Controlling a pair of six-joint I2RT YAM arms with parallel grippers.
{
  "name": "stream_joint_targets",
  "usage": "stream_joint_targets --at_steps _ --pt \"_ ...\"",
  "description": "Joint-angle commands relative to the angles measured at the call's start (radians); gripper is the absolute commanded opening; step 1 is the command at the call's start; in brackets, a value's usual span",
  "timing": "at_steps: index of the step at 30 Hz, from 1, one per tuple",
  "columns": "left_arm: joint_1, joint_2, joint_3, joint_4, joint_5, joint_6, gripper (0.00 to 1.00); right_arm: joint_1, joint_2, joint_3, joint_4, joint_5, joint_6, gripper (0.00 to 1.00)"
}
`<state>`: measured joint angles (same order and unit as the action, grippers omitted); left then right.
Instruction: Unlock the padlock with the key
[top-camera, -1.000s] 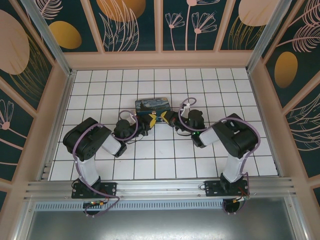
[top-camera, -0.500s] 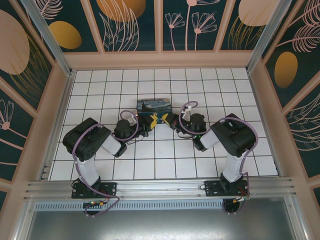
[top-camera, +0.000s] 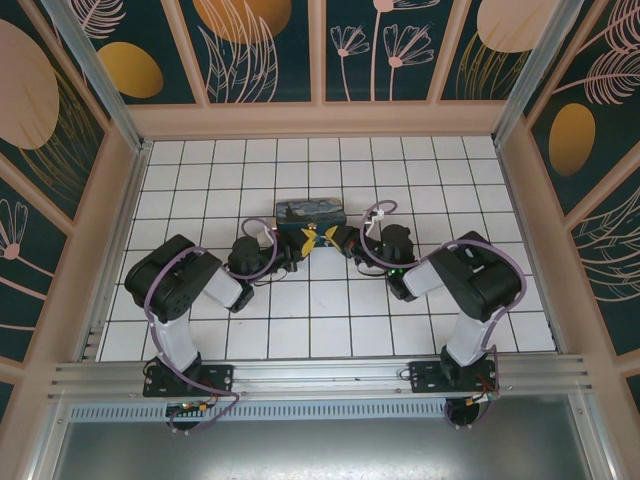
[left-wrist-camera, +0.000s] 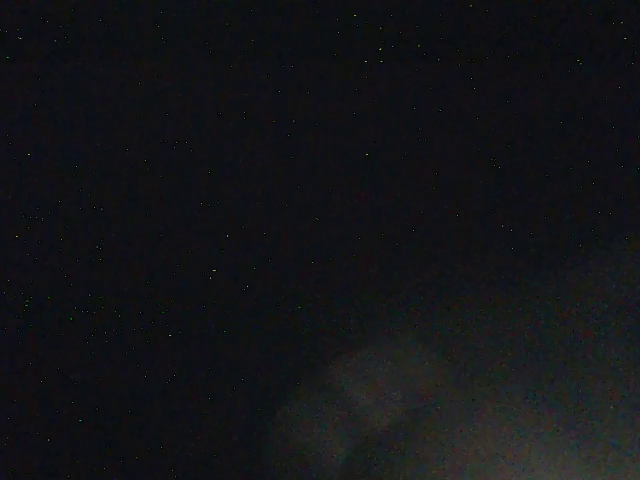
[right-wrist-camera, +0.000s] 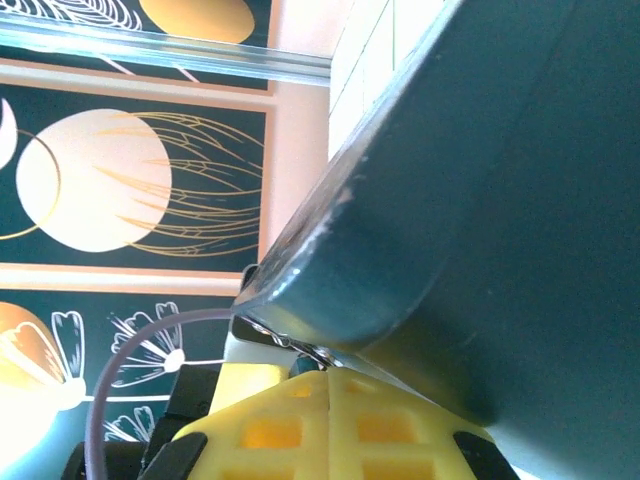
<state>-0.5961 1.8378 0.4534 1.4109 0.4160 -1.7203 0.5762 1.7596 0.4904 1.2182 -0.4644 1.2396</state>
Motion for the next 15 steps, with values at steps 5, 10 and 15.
stream_joint_targets --at_steps 5,10,15 --pt "-0.077 -0.170 0.126 -0.185 0.353 0.406 0.00 0.030 -0.026 0.033 -0.129 -0.113 -0.079 0.00" --pt "-0.076 -0.202 0.145 -0.314 0.297 0.539 0.00 0.069 0.069 0.010 0.141 -0.113 0.121 0.00" --pt "-0.076 -0.161 0.131 -0.196 0.291 0.466 0.00 0.122 0.185 0.032 0.361 -0.081 0.261 0.00"
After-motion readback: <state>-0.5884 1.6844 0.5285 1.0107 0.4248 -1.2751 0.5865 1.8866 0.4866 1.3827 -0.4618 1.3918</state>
